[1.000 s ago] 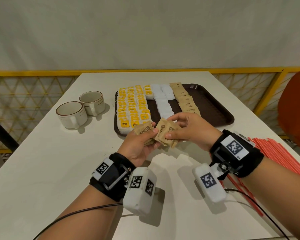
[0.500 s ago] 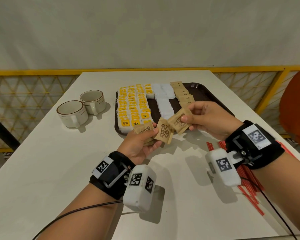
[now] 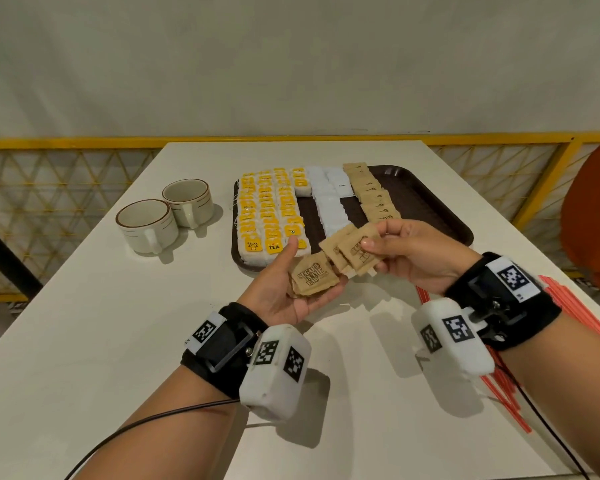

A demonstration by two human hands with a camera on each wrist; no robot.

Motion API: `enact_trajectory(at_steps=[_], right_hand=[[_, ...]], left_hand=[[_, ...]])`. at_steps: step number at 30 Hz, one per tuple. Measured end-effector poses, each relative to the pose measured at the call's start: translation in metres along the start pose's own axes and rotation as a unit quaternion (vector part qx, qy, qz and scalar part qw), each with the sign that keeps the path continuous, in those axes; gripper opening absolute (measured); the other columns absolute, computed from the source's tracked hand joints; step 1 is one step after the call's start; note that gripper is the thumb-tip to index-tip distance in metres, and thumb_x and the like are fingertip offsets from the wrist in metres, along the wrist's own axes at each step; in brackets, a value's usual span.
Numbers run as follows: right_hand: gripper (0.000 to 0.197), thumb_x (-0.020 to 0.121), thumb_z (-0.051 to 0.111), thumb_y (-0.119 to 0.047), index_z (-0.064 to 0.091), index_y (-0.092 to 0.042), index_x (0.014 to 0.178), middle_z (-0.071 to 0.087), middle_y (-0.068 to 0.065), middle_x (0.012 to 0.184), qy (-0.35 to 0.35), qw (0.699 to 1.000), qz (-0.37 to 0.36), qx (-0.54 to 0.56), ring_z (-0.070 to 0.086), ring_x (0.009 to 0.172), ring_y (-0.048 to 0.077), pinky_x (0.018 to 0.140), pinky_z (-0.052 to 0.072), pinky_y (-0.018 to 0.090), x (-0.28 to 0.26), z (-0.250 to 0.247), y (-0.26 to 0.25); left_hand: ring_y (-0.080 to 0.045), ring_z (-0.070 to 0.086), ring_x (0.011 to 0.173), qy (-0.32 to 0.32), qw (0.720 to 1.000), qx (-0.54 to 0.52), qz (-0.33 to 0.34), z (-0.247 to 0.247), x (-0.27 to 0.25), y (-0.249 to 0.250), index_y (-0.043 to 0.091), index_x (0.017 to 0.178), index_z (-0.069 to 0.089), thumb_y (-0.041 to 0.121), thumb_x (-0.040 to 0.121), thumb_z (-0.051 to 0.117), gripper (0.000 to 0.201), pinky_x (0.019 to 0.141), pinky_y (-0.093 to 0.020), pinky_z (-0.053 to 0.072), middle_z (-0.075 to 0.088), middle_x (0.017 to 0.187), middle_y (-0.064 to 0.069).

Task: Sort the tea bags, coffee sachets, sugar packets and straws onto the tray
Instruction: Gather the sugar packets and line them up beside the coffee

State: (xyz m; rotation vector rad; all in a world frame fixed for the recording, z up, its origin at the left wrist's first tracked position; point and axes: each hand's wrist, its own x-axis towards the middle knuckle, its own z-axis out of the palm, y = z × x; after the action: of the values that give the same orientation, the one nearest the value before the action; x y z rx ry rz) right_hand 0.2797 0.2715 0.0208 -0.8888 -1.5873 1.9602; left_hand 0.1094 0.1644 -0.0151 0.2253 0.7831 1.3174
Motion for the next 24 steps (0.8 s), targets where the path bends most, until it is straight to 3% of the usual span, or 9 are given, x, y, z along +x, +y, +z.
enact_trajectory(at_steps=[4,9,11,14,16,19,21,22,24], right_hand=[[0.018,0.072,0.066,-0.01,0.058,-0.008,0.088,0.07,0.016,0.091,0.012,0.999,0.006,0.032,0.067,0.074,0.019,0.057,0.055,0.019,0.0,0.002,-0.004],[0.012,0.077,0.066,-0.006,0.054,-0.01,0.079,0.071,0.015,0.085,0.016,0.999,0.003,0.042,0.066,0.074,0.019,0.054,0.053,0.018,-0.002,0.014,0.0],[0.018,0.083,0.064,-0.001,0.051,-0.01,0.074,0.07,0.016,0.082,0.02,1.0,-0.001,0.016,0.066,0.07,0.019,0.053,0.052,0.019,-0.001,0.026,0.005],[0.024,0.082,0.071,-0.008,0.052,-0.015,0.069,0.068,0.013,0.08,0.066,0.988,-0.028,-0.135,0.06,0.068,0.015,0.053,0.044,0.018,0.004,0.043,0.013],[0.024,0.079,0.075,-0.011,0.055,-0.015,0.067,0.064,0.005,0.072,0.094,0.973,-0.055,-0.203,0.055,0.063,0.01,0.054,0.041,0.014,0.007,0.049,0.015],[0.023,0.075,0.078,-0.014,0.058,-0.016,0.065,0.058,-0.002,0.069,0.083,0.958,-0.08,-0.262,0.052,0.068,0.009,0.063,0.04,0.021,0.009,0.056,0.018],[0.017,0.074,0.078,-0.029,0.061,-0.026,0.071,0.059,-0.007,0.088,0.09,0.923,-0.122,-0.354,0.052,0.091,0.012,0.077,0.042,0.028,0.009,0.057,0.017],[0.018,0.073,0.076,-0.04,0.062,-0.033,0.083,0.057,-0.008,0.104,0.081,0.9,-0.142,-0.405,0.048,0.106,0.014,0.09,0.042,0.034,0.008,0.057,0.014],[0.06,0.07,0.076,-0.051,0.052,-0.038,0.123,0.045,-0.01,0.135,-0.01,0.847,-0.144,-0.512,0.034,0.129,0.015,0.109,0.029,0.042,0.006,0.057,0.007]], left_hand=[[-0.025,0.067,0.064,0.018,1.0,0.01,0.006,0.002,-0.001,0.002,0.005,0.097,0.061,0.061,0.09,0.038,0.061,0.058,-0.029,0.057,0.067,0.075,-0.015],[-0.019,0.062,0.055,0.039,0.999,0.021,-0.005,0.0,0.002,0.002,0.006,0.102,0.063,0.082,0.079,0.016,0.092,0.046,-0.019,0.048,0.067,0.076,-0.015],[-0.019,0.061,0.062,0.042,0.999,0.001,0.005,0.0,0.005,0.0,0.007,0.103,0.064,0.084,0.077,0.015,0.095,0.046,-0.019,0.048,0.068,0.084,-0.016],[-0.022,0.06,0.077,0.047,0.998,-0.028,0.024,-0.001,0.007,-0.001,0.007,0.102,0.063,0.083,0.077,0.023,0.089,0.05,-0.021,0.051,0.067,0.091,-0.016],[-0.022,0.062,0.077,0.041,0.999,-0.008,0.035,0.0,0.005,-0.003,0.007,0.095,0.065,0.073,0.079,0.04,0.072,0.057,-0.025,0.052,0.068,0.087,-0.015],[-0.017,0.066,0.066,0.032,0.998,0.031,0.048,0.002,0.001,-0.005,0.008,0.087,0.068,0.031,0.082,0.061,0.025,0.059,-0.026,0.054,0.068,0.08,-0.011],[-0.015,0.064,0.062,0.042,0.998,0.023,0.047,-0.001,0.002,-0.006,0.007,0.083,0.07,0.014,0.088,0.056,0.016,0.055,-0.023,0.053,0.067,0.078,-0.01],[-0.016,0.064,0.065,0.045,0.998,0.012,0.044,-0.002,0.004,-0.005,0.007,0.086,0.068,0.011,0.09,0.054,0.015,0.055,-0.023,0.053,0.067,0.08,-0.01],[-0.021,0.065,0.077,0.042,0.998,-0.001,0.04,-0.003,0.004,-0.003,0.007,0.098,0.063,0.007,0.09,0.051,0.014,0.064,-0.03,0.056,0.068,0.088,-0.013]])
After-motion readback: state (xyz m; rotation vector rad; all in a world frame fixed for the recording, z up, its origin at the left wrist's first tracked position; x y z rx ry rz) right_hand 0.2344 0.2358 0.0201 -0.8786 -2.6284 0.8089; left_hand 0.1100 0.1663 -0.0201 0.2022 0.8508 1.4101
